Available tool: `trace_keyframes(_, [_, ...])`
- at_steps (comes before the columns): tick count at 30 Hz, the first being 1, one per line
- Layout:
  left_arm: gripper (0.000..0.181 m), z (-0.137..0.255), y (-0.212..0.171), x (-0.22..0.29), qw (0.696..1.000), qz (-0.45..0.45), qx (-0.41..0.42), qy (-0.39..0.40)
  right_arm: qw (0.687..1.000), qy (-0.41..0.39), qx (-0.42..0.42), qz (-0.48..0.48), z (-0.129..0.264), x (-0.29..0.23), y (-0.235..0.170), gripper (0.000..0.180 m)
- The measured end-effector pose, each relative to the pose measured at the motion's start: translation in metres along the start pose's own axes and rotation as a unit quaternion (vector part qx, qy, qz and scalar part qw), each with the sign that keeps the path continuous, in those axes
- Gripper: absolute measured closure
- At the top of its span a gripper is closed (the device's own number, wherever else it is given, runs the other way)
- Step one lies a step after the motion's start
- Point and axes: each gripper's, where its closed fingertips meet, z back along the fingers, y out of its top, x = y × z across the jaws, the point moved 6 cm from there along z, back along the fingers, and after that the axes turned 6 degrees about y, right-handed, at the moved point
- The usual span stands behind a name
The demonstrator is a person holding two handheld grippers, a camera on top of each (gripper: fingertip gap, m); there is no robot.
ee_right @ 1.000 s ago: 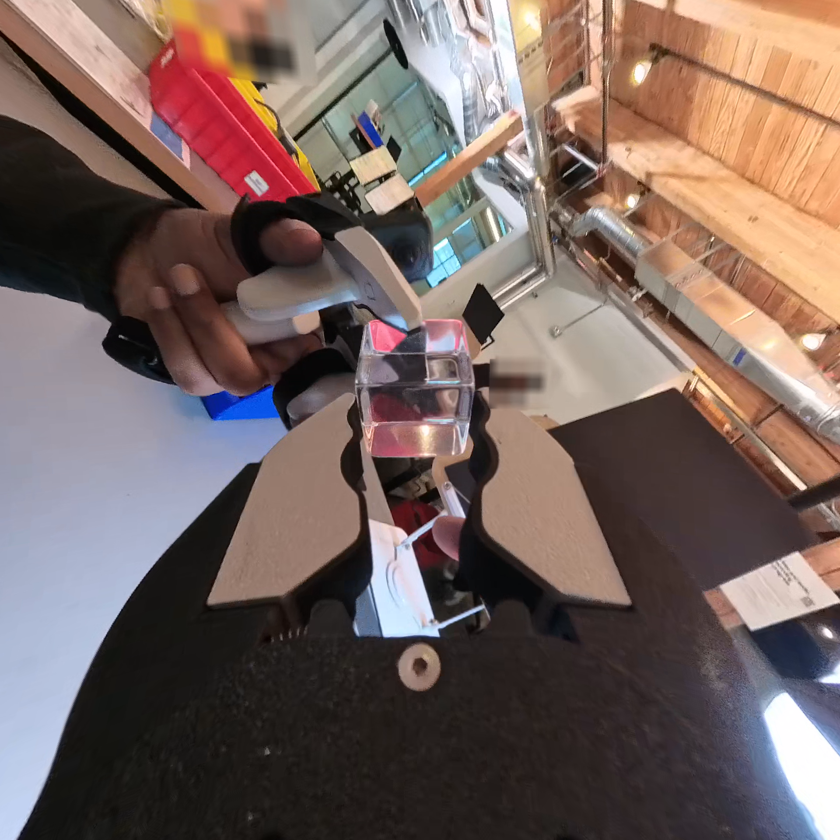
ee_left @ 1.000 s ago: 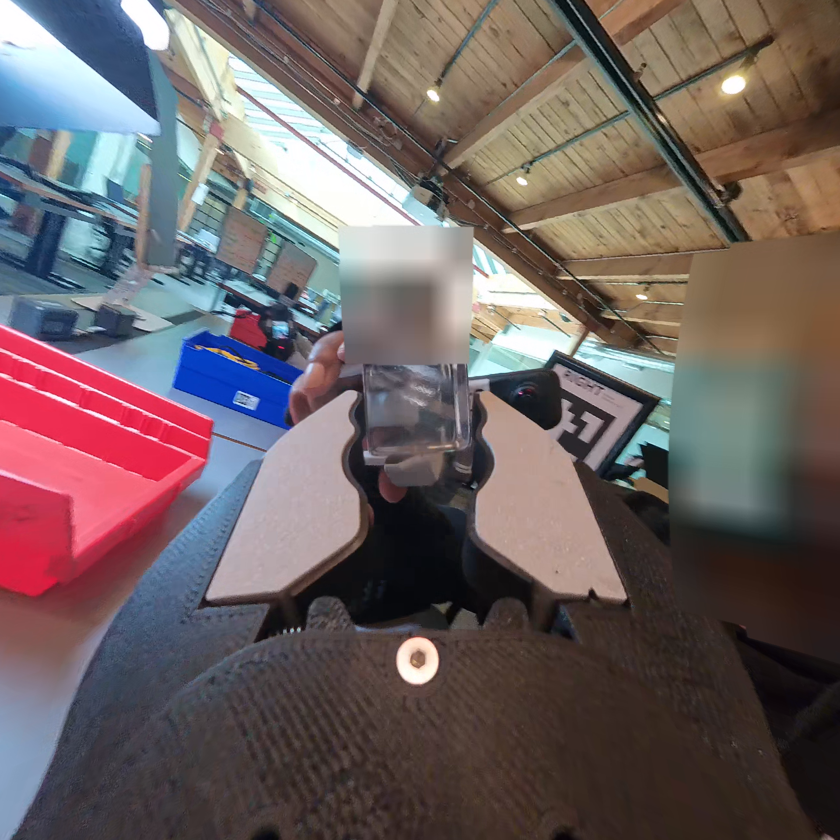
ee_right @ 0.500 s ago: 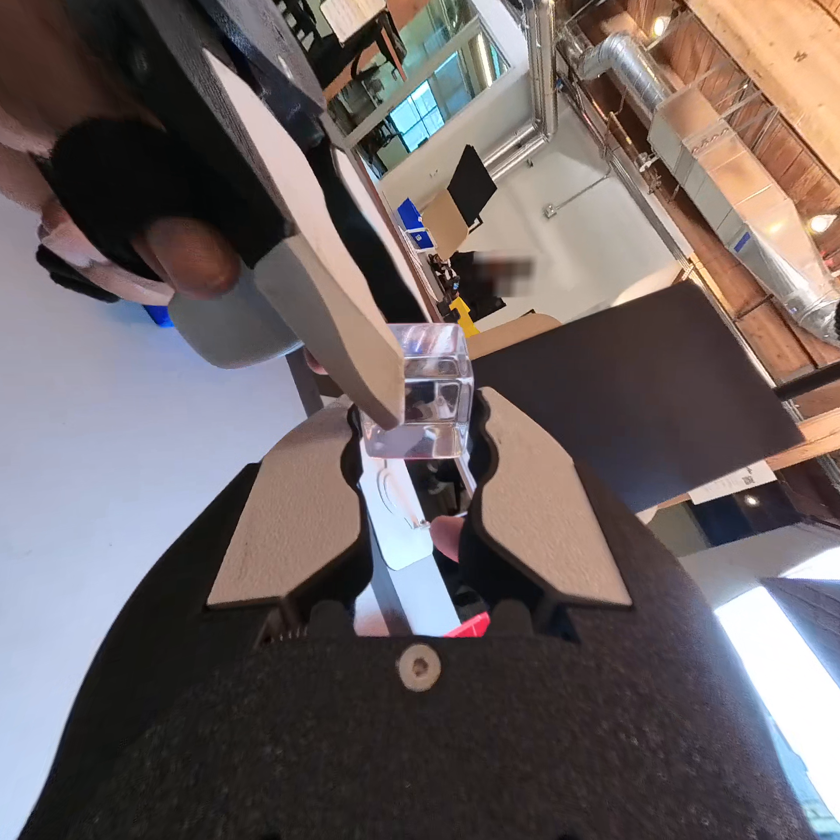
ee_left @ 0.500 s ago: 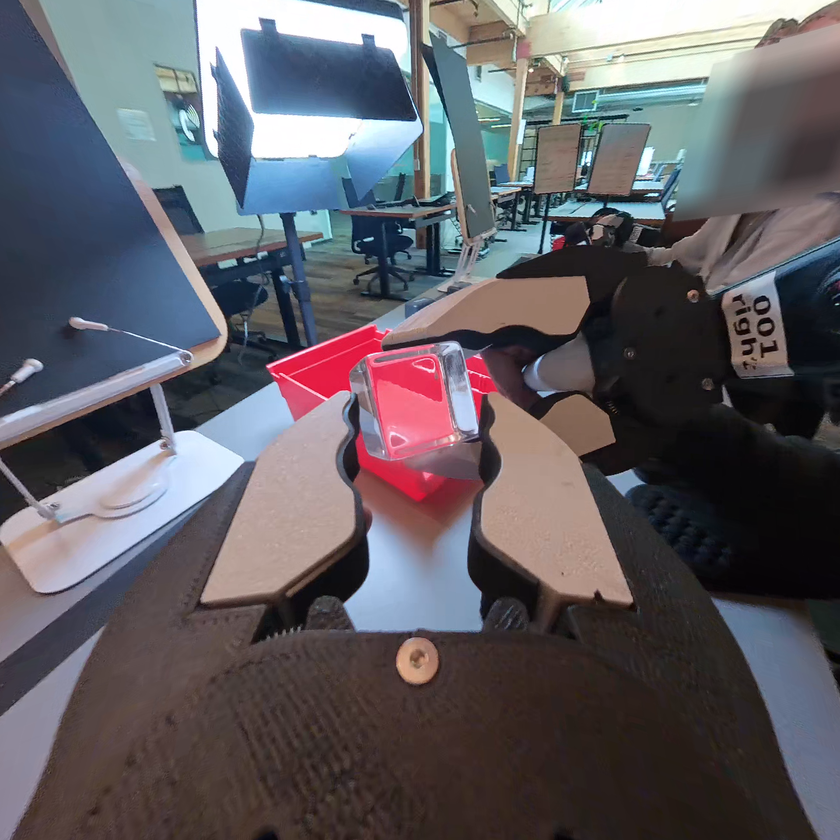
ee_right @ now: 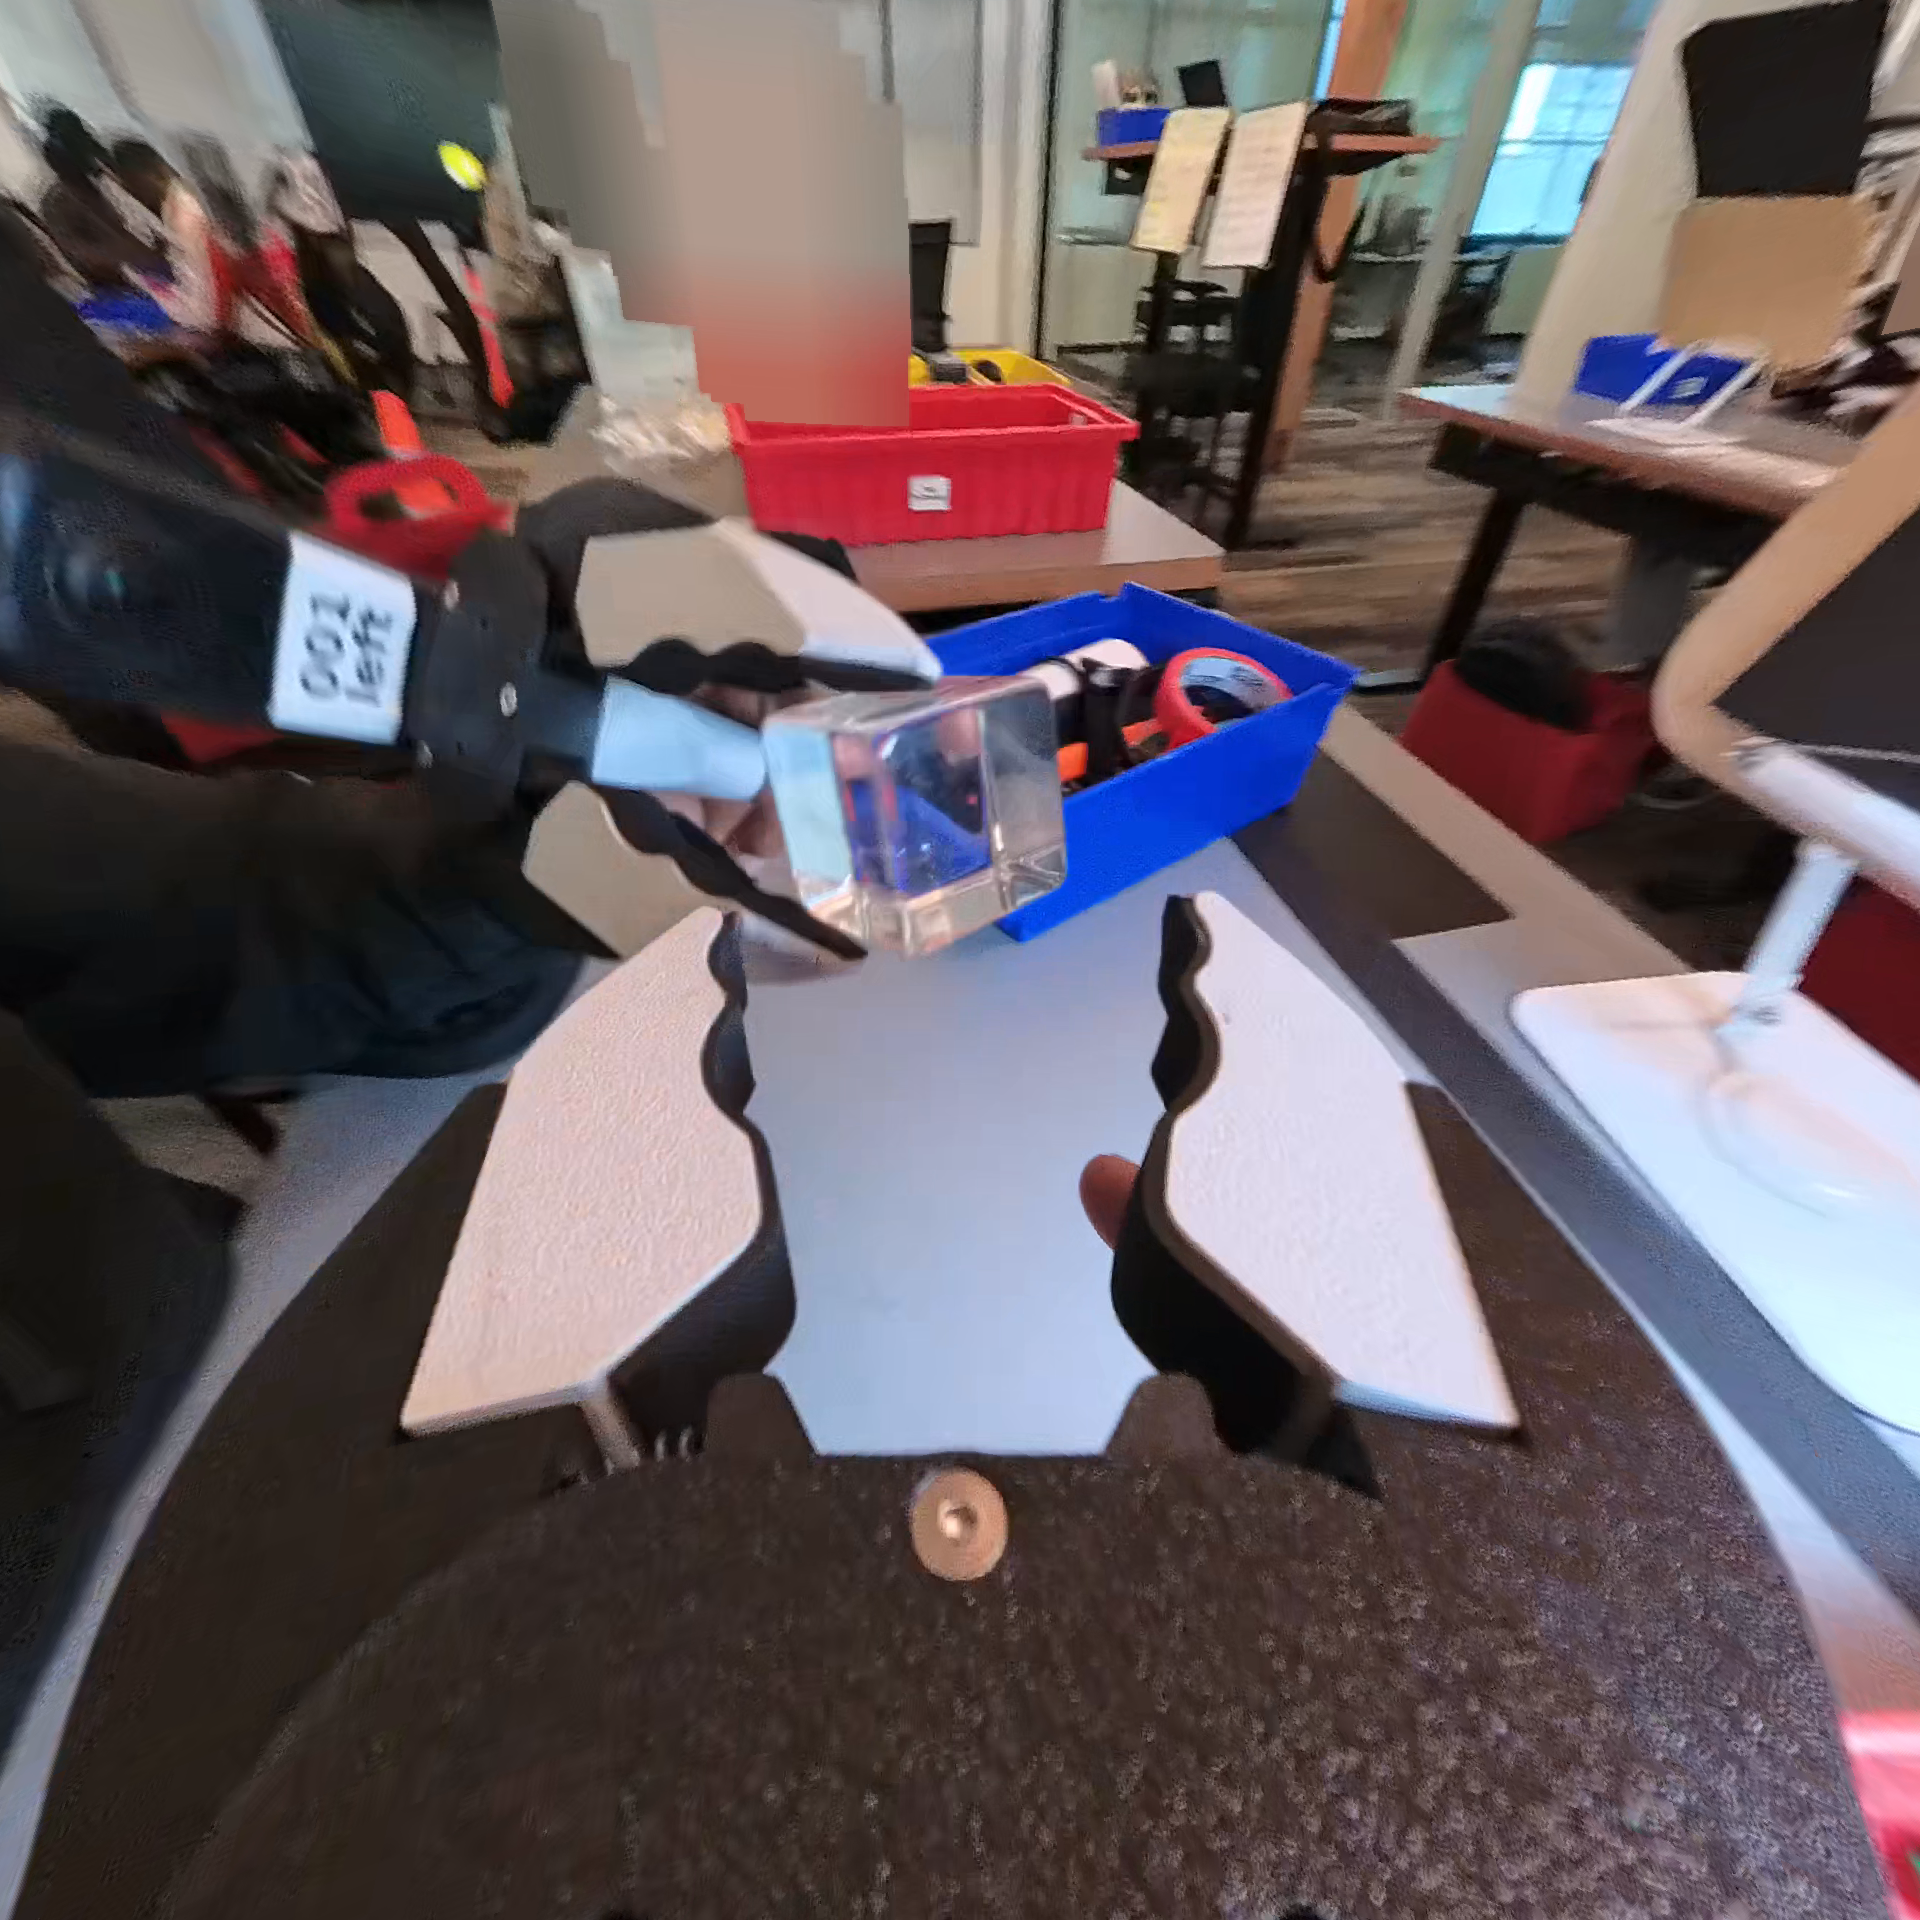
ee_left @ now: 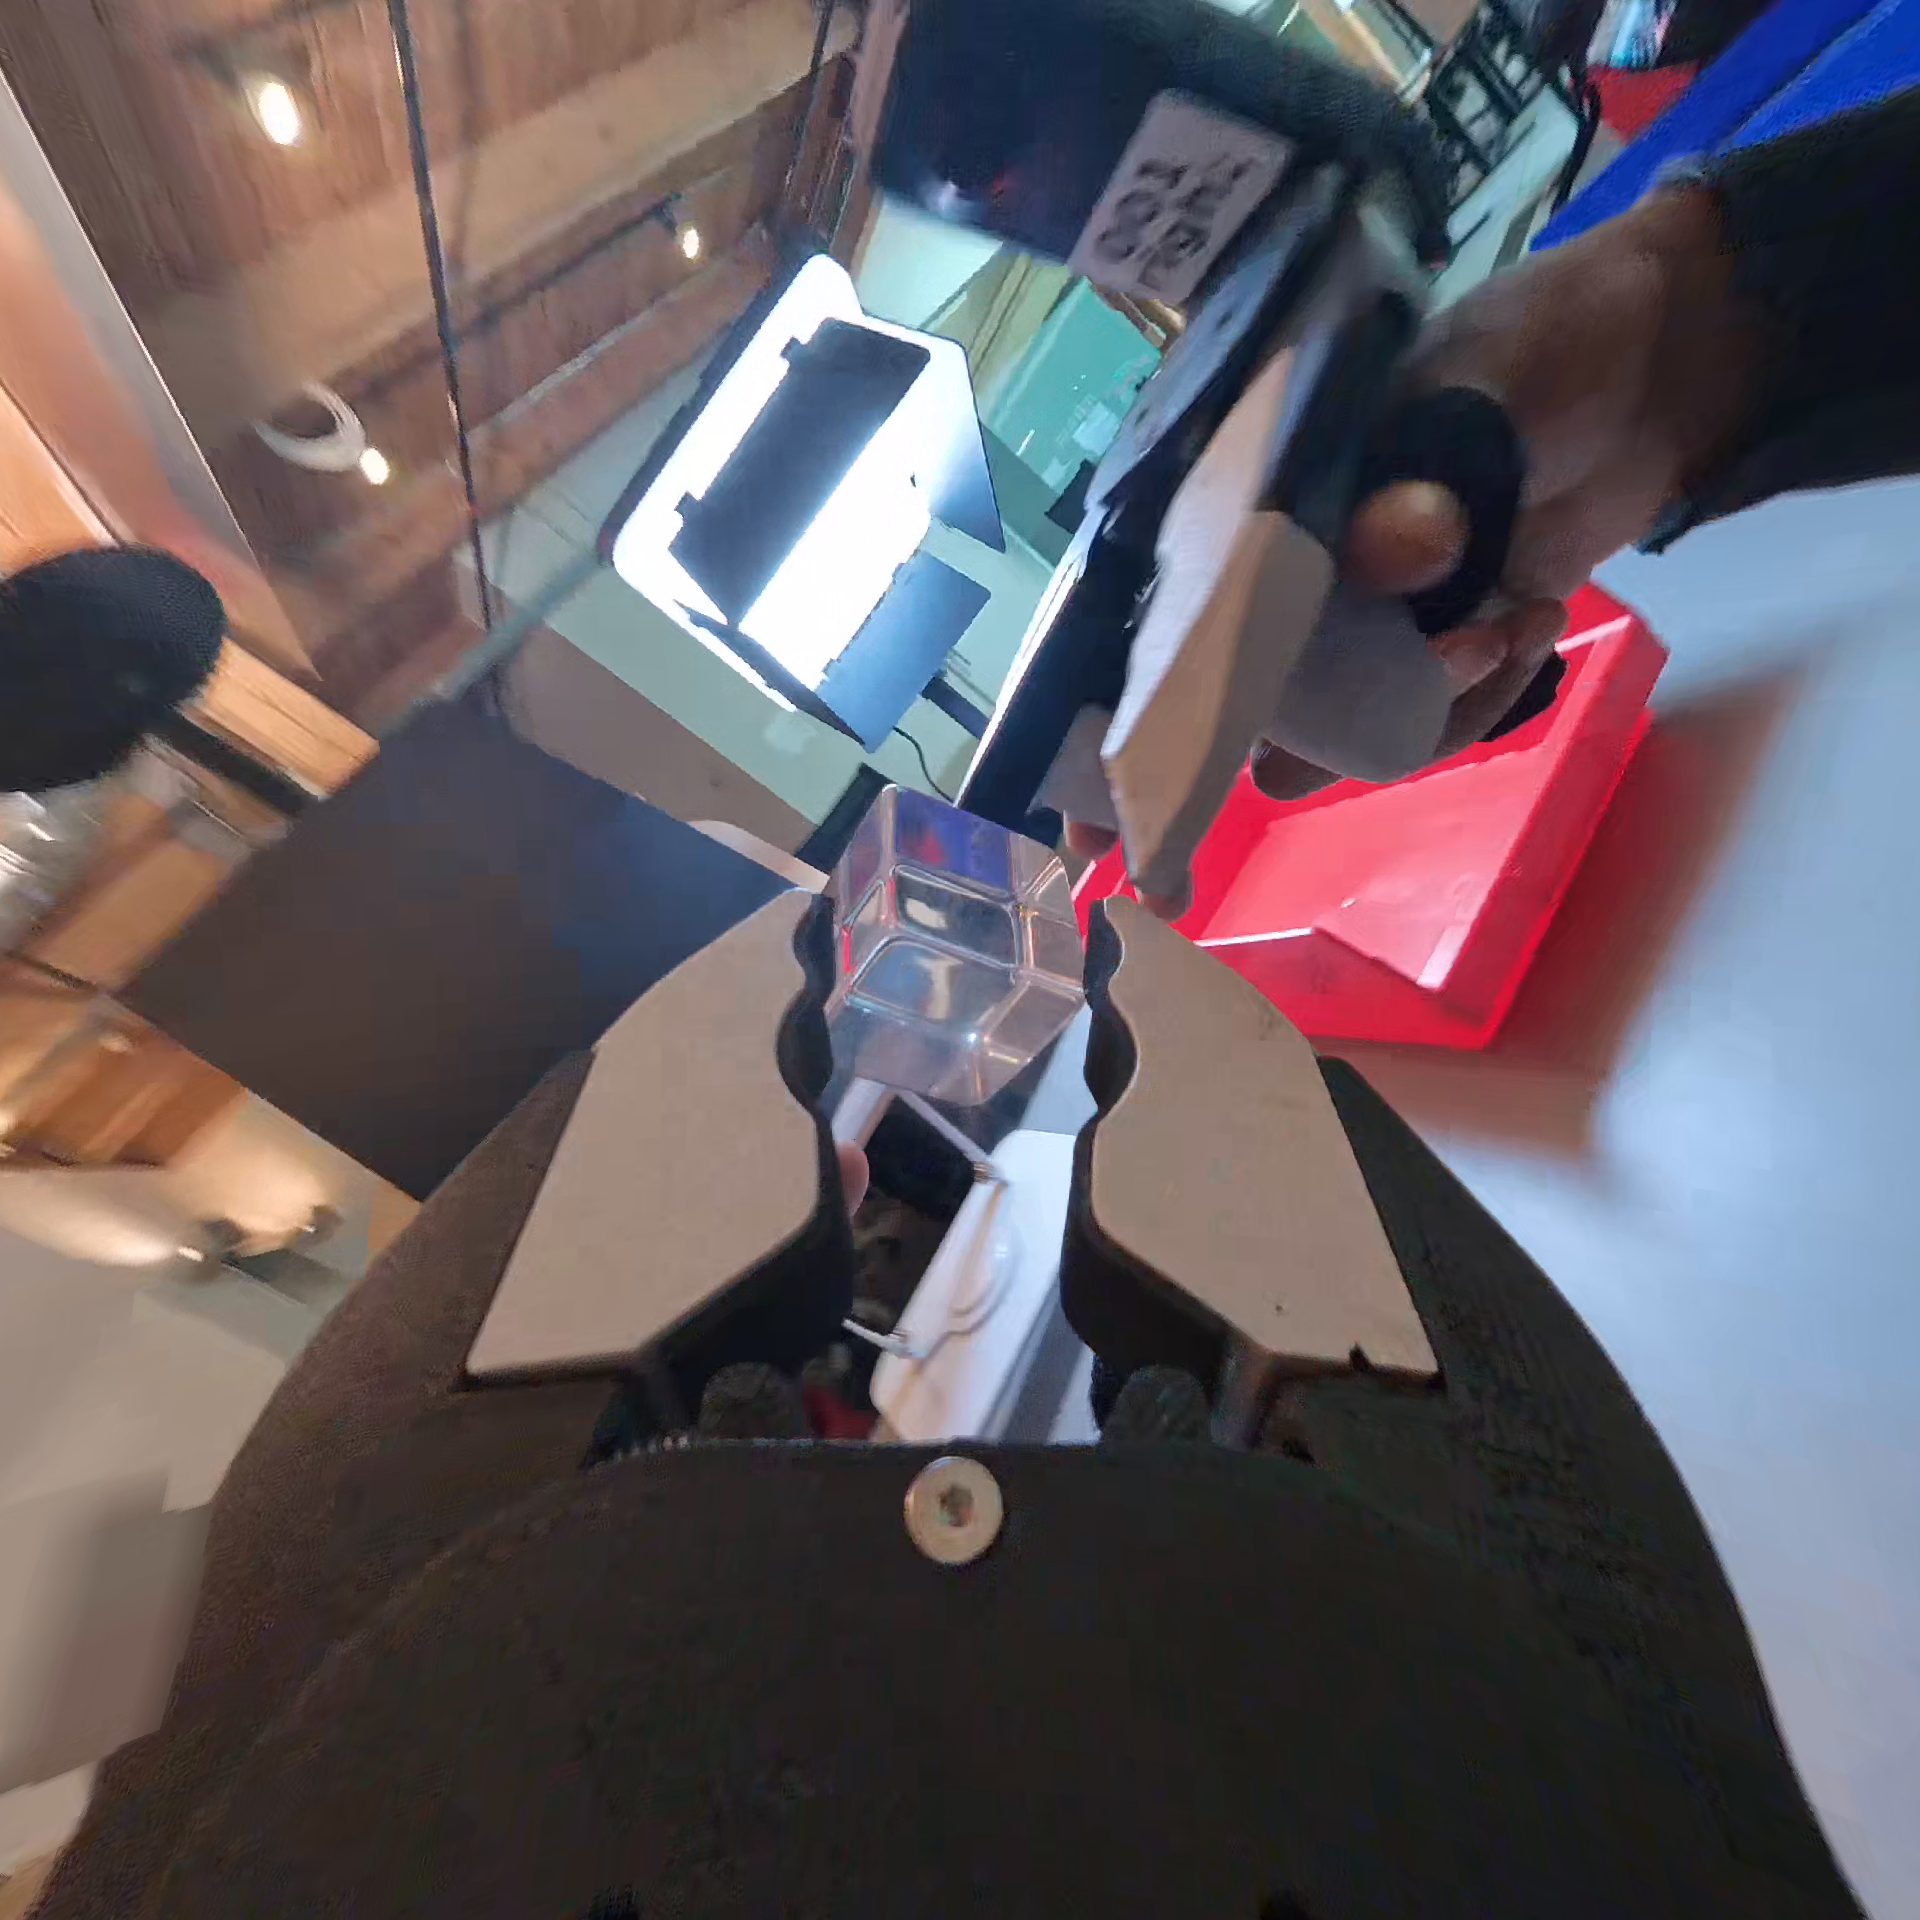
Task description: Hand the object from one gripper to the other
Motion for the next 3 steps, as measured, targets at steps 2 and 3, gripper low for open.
trace_keyframes(2, [0.134,0.000,0.004,0.011,0.998,-0.054,0.018,-0.005,0.998,0.040,0.021,-0.031,-0.004,0.001,-0.004,0.104])
trace_keyframes(3, [0.134,0.001,0.006,0.017,0.997,-0.071,0.027,-0.014,0.997,0.057,0.030,-0.038,-0.006,0.000,-0.005,0.107])
